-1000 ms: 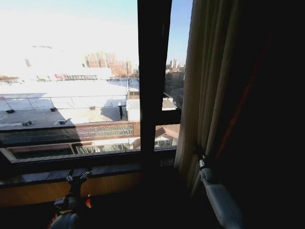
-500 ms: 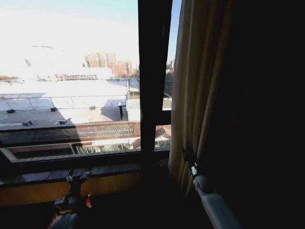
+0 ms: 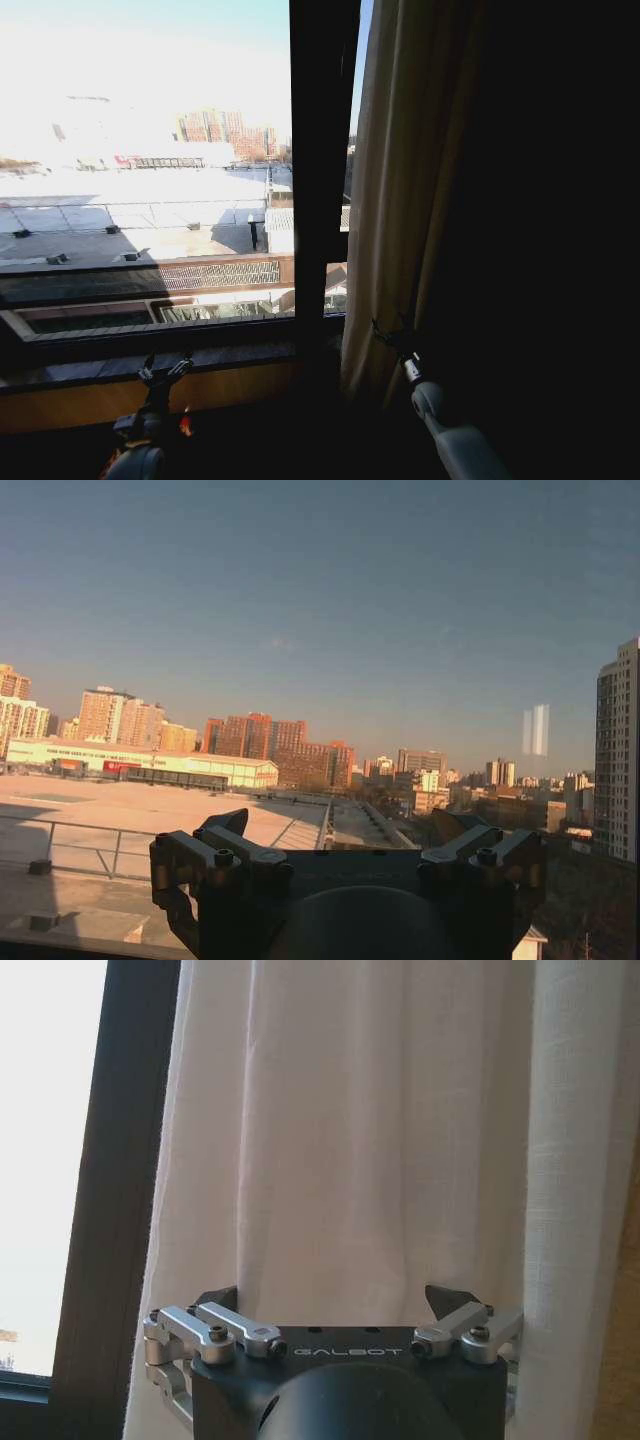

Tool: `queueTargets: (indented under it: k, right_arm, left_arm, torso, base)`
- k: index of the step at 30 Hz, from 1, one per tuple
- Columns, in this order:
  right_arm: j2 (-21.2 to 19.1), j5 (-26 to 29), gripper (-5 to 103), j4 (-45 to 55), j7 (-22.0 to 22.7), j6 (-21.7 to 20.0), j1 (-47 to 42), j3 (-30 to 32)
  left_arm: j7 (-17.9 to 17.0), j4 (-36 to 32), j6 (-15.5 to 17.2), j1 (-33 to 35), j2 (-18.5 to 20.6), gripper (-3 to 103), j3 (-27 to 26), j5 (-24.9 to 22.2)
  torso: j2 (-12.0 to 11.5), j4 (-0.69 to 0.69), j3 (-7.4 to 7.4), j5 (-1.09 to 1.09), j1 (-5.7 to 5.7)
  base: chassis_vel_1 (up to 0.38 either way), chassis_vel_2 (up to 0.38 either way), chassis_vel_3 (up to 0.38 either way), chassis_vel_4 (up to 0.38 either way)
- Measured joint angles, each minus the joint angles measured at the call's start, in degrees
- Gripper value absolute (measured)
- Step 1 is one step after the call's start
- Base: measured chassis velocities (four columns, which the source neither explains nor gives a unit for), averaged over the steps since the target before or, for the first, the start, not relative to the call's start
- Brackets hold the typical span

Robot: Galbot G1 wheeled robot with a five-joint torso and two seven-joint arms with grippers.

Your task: Open the curtains by pulling them apart, changing their state from closed to fully open.

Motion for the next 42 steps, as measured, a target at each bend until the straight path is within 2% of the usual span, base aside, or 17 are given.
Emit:
queueTargets:
  k: [22,32,42]
  right_arm:
    - [0.02,0.0,100,-0.2,-0.02,0.13,0.16,0.06]
    - [0.05,0.0,100,-0.25,-0.01,0.19,0.19,0.05]
    - [0.05,0.0,100,-0.28,0.0,0.19,0.23,0.05]
  left_arm:
    - [0.0,0.0,0.0,0.0,0.0,100,0.01,0.0]
    - [0.0,0.0,0.0,0.0,0.0,100,0.01,0.0]
    - [0.0,0.0,0.0,0.0,0.0,100,0.0,0.0]
  torso:
    - [0.0,-0.01,0.01,0.0,0.0]
    - [0.0,0.0,0.0,-0.01,0.0]
    - [0.0,0.0,0.0,-0.01,0.0]
  base:
    - [0.015,0.007,-0.013,-0.005]
    - [0.219,0.125,-0.213,-0.128]
    - [0.329,0.269,-0.339,-0.281]
